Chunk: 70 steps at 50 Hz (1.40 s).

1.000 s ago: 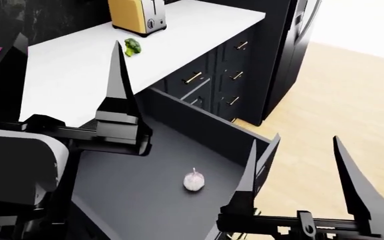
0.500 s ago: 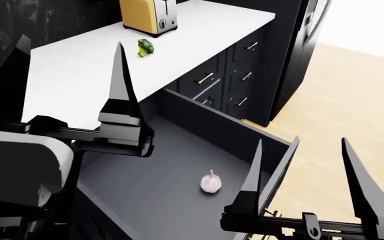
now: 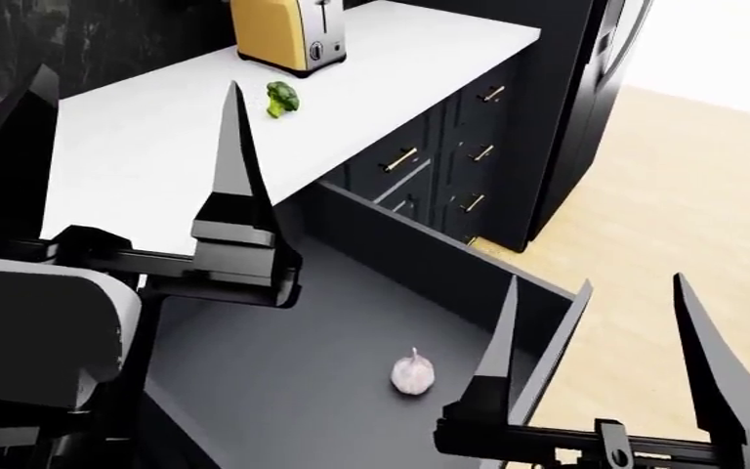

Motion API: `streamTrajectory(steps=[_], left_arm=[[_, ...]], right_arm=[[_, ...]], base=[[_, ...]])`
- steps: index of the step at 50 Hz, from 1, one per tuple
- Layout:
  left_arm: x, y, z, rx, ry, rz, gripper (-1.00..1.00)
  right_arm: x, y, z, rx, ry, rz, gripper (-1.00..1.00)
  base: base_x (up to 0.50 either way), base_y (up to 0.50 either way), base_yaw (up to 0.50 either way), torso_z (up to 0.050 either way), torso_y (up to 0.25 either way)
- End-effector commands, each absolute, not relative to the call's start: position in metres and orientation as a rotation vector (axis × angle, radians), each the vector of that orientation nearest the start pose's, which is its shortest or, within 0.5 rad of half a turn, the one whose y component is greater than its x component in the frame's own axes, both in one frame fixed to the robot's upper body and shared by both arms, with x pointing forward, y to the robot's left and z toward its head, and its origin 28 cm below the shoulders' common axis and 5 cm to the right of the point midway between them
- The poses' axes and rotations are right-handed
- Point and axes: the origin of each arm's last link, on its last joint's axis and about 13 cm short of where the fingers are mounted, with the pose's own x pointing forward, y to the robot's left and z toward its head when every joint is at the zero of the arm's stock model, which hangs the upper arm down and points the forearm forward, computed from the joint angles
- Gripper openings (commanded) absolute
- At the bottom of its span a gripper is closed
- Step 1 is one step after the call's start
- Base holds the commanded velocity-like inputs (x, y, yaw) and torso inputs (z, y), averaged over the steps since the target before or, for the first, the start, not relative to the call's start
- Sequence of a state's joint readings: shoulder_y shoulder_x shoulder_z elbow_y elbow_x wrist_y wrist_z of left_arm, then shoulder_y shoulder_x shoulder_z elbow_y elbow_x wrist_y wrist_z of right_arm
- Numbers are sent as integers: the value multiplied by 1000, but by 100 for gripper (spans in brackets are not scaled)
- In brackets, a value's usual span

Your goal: Close the right drawer.

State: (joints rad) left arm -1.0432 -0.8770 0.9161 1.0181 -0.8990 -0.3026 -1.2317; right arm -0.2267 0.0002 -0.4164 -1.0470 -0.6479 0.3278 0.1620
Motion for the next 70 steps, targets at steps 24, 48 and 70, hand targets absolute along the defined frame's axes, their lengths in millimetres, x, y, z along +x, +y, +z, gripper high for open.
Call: streamTrajectory(steps=[24, 48, 70], left_arm=[[161, 183, 256, 5, -656, -125, 100], [161, 184, 255, 3, -655, -124, 100], [162, 186, 255, 0, -656, -117, 100]], right_arm=[[117, -62, 169, -295, -582, -147, 100], [114, -68, 166, -290, -577, -172, 100], [99, -88, 156, -261, -525, -253, 100]], base=[[130, -169, 0, 0, 0], [0, 0, 0, 0, 0], [0, 0, 0, 0, 0]])
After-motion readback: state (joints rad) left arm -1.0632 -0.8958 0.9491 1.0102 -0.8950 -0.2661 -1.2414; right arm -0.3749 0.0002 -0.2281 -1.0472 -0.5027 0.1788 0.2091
